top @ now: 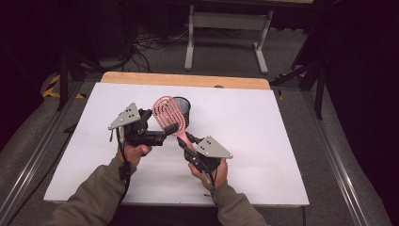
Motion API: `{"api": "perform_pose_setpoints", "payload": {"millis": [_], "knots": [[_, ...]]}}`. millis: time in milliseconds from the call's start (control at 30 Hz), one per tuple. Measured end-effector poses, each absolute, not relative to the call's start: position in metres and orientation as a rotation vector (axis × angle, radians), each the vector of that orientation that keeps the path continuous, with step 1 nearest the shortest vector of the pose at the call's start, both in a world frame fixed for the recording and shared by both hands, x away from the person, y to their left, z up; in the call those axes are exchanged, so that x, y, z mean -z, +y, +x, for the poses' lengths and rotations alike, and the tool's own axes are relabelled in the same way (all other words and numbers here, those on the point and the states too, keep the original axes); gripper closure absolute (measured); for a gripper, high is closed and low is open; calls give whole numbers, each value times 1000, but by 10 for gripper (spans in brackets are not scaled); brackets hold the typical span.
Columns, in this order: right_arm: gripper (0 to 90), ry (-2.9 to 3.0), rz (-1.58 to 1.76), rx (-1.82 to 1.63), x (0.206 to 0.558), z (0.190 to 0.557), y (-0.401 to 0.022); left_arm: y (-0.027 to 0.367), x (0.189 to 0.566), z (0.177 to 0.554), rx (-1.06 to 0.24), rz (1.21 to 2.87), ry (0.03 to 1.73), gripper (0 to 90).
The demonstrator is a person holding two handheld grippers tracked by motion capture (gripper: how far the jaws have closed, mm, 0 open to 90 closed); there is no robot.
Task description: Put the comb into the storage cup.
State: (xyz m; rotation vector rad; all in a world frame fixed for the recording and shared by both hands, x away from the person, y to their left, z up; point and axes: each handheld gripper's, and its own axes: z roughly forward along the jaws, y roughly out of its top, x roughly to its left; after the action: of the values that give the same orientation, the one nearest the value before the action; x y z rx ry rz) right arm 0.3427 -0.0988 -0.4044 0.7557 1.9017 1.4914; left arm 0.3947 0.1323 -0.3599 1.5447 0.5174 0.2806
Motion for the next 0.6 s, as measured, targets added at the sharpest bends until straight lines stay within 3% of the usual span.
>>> {"api": "perform_pose_setpoints", "payload": {"millis": [367,600], "knots": [[699,1933,757,-1417,413,347,-95,135,363,398,-308,1538,559,464],[699,1949,767,-1394,418,349,-93,137,365,399,-295,1534,549,559]]}}
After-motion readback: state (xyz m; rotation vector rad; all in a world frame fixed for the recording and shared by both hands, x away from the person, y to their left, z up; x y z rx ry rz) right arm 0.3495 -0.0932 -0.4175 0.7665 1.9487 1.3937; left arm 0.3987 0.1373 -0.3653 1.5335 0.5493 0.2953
